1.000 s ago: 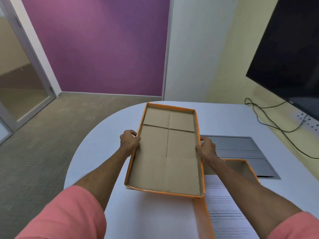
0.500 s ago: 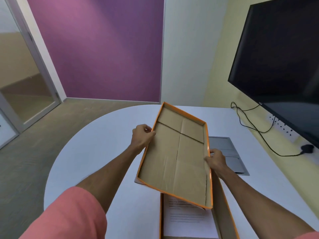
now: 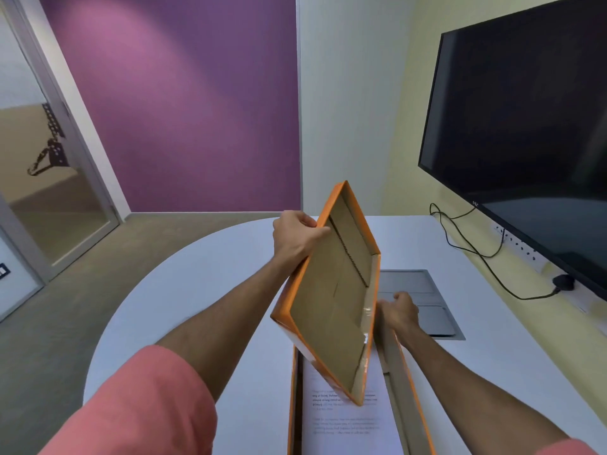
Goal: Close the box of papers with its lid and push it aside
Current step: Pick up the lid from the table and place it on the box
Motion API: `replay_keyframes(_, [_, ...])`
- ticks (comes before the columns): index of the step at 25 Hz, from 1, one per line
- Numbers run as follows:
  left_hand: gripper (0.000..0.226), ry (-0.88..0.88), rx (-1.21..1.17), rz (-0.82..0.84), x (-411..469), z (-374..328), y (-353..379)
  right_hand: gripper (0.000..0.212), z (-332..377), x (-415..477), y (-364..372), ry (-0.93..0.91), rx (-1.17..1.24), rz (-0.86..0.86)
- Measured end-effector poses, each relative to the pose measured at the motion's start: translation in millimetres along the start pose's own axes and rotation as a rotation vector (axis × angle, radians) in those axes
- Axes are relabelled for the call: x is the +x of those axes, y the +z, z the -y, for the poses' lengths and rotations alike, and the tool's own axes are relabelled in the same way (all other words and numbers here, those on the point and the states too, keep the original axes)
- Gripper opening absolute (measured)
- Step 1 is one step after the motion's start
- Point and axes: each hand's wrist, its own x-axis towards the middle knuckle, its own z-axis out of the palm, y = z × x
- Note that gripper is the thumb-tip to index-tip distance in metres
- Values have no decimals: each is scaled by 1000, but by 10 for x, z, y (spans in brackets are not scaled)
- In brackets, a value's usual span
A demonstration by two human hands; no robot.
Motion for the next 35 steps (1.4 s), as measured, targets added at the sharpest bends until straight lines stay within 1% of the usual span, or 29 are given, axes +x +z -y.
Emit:
replay_keyframes(1, [30, 16, 25, -4, -9, -37, 12, 41, 132, -11, 4, -38, 47, -13])
replay_keyframes(2, [33, 25, 53, -11, -21, -57, 33, 40, 304, -35, 9, -91, 115, 2])
replay_keyframes(3, [37, 34, 76, -16, -42, -70, 56, 36, 492, -42, 27, -135, 209, 50])
replay_keyframes(4, [42, 38, 93, -16, -67, -65, 88, 36, 701, -67, 41, -157, 305, 118])
replay_keyframes(7, [51, 53, 110, -7, -155, -16, 184, 46, 1185, -100, 81, -109, 531, 284])
replay_keyframes(9, [51, 59, 121, 0, -205, 12, 237, 46, 1344, -112, 65, -85, 583, 333])
replay_keyframes(11, [51, 70, 132, 11, -252, 29, 275, 38, 1402, -77, 60, -73, 588, 356])
replay_keyframes(13, [52, 83, 125, 29, -283, 52, 308, 28, 1424, -60, 67, -47, 583, 346])
replay_keyframes(15, [53, 79, 66, 43, -297, 86, 316, 19, 1454, -52, 75, -23, 564, 295])
replay_keyframes(17, [55, 9, -40, 37, -273, 178, 290, 13, 1480, -31, 43, -19, 551, 241])
replay_keyframes(19, [53, -124, -125, 79, -204, 383, 246, 14, 1476, -8, -45, -17, 583, 221])
replay_keyframes(21, [58, -283, -105, 199, -144, 651, 189, 17, 1443, 35, -149, 0, 647, 246])
replay_keyframes(23, [68, -424, -58, 305, -117, 895, 126, 23, 1416, 69, -250, 35, 718, 290])
replay_keyframes(25, [72, -527, -90, 346, -122, 1044, 82, 26, 1392, 96, -332, 74, 781, 329])
replay_keyframes(27, [71, -579, -141, 328, -129, 1130, 53, 26, 1344, 121, -381, 127, 820, 364])
replay_keyframes(30, [62, -619, -221, 288, -119, 1202, 29, 24, 1231, 154, -419, 184, 836, 397])
replay_keyframes(33, [53, -658, -268, 247, -137, 1242, -9, 24, 1116, 156, -439, 194, 827, 417])
replay_keyframes(35, [46, -658, -279, 227, -154, 1289, -30, 22, 1015, 163, -420, 148, 751, 367])
